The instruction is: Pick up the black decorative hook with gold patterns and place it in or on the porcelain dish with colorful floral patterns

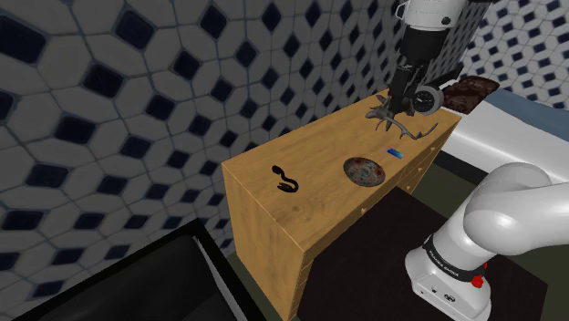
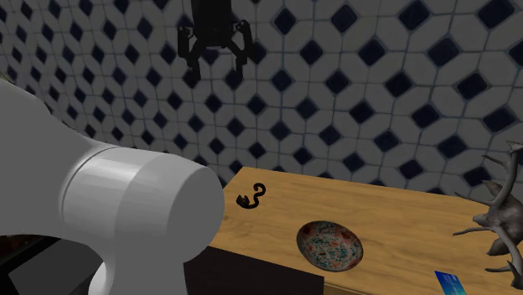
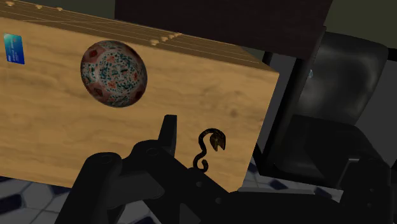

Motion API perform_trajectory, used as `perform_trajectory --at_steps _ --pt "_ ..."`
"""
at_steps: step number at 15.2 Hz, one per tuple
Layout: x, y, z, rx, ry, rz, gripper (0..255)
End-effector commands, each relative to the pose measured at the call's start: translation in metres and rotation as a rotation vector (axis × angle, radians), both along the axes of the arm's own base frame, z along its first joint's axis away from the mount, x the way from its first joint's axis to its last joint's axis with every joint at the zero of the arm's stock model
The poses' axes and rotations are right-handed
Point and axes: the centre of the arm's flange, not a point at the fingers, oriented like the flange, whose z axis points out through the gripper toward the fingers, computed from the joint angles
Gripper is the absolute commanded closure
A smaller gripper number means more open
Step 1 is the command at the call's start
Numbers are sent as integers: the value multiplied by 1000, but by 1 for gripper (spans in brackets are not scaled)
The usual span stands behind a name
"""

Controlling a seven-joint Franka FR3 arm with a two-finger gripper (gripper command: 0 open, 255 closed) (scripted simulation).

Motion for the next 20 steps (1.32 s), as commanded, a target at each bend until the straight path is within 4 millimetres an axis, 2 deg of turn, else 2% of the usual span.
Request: perform_trajectory --at_steps 1,20 --pt "0 0 0 0 0 0 0" --pt "148 -4 -202 81 1 -63 0"
